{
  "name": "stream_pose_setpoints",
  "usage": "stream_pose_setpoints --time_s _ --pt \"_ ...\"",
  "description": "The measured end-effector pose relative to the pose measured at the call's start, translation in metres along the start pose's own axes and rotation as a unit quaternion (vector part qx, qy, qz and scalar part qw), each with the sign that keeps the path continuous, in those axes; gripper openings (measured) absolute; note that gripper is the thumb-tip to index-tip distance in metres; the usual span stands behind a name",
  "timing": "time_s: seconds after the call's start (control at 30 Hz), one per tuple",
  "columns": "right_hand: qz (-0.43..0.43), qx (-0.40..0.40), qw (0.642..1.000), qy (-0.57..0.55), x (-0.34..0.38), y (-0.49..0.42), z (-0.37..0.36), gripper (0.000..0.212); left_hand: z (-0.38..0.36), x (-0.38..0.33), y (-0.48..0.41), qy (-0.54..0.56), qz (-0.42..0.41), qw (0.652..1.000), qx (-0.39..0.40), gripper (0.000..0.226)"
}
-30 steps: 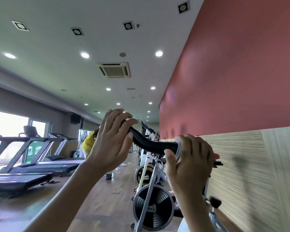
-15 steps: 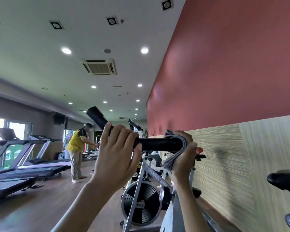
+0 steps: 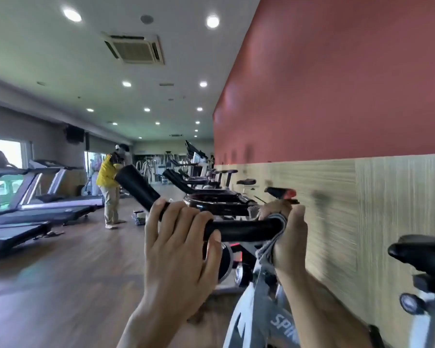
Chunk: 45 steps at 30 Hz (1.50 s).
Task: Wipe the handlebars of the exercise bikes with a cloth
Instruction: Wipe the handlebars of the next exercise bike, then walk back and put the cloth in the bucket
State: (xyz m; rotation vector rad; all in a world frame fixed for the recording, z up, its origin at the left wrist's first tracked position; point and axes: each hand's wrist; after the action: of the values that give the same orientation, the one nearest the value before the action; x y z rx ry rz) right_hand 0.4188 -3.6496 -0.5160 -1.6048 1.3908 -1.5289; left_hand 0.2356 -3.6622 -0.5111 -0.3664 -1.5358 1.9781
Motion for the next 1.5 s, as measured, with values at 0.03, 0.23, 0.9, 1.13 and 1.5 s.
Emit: stream_pose_setpoints --time_s 0.03,0.23,0.9,1.13,1.5 --pt "0.004 0.005 0.999 0.051 0.006 -0.004 -0.003 0.076 0.005 -0.002 -0.002 0.002 0.009 1.000 0.019 0.029" --pt "-0.015 0.121 0.937 0.327 0.041 -0.016 -0.008 0.054 0.037 -0.011 -0.016 0.001 0.058 0.984 0.168 0.027" --pt "-0.326 0.197 0.880 0.285 0.173 -0.050 -0.073 0.058 0.166 -0.001 -0.061 0.150 0.290 0.805 0.495 0.022" --pt "-0.340 0.346 0.827 0.284 0.184 0.019 -0.140 0.066 0.226 0.061 -0.009 0.107 0.371 0.749 0.539 0.021" --pt "-0.410 0.400 0.773 0.274 0.137 0.084 -0.327 0.065 0.304 0.244 0.064 0.081 0.455 0.692 0.554 0.027"
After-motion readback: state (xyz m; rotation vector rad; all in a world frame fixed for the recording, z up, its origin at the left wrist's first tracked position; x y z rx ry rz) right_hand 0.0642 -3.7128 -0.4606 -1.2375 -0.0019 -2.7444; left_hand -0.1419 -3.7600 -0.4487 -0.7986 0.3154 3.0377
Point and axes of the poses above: each hand's wrist, its own y-axis away from the middle knuckle, its own z-axis out of the back of the hand, x = y × z, and after that the axes turned 5 degrees about x, right-handed
